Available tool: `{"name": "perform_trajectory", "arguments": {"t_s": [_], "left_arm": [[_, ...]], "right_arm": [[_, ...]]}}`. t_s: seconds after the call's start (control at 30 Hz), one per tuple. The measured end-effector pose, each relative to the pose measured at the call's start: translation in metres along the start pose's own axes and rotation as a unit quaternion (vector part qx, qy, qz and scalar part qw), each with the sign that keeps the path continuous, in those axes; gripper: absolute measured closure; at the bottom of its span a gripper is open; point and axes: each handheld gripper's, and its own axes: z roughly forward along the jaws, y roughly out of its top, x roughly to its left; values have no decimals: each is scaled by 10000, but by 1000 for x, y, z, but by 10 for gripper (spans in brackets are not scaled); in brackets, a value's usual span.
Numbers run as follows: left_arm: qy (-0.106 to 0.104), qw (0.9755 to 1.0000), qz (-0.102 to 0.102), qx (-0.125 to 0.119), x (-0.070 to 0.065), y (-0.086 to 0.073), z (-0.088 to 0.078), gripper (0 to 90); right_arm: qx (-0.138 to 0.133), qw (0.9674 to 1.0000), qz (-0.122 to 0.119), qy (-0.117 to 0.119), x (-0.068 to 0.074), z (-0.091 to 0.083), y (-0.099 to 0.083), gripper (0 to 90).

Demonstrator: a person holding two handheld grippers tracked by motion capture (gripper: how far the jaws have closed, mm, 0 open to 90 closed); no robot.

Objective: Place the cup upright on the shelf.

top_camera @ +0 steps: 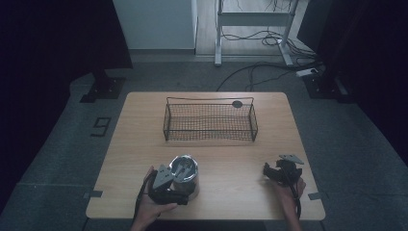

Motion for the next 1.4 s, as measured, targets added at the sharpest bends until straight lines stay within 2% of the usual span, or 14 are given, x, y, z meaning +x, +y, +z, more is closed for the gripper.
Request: {"name": "perform_trajectory", "arguments": {"t_s": [0.27, 0.43, 0.67, 1.13, 1.3, 1.4], "left_arm": [[122, 9999, -46, -109, -1, 2, 12, 0], [180, 9997, -18, -187, -3, 0, 14, 15], [256, 9994, 16, -218, -5, -1, 14, 28], [173, 9994, 115, -282, -6, -1, 13, 34], [184, 9991, 170, -347, -7, 2, 8, 35], [240, 9989, 131, -383, -5, 5, 4, 35]], "right_arm": [[1, 10000, -4, -1, 0, 0, 0, 126], [1, 10000, -4, 0, 0, 0, 0, 126], [1, 10000, -3, 3, 0, 0, 0, 127], [-3, 10000, -7, 10, 0, 0, 0, 130], [-3, 10000, -5, 12, 0, 0, 0, 131], [-5, 10000, -12, 6, 0, 0, 0, 134]]}}
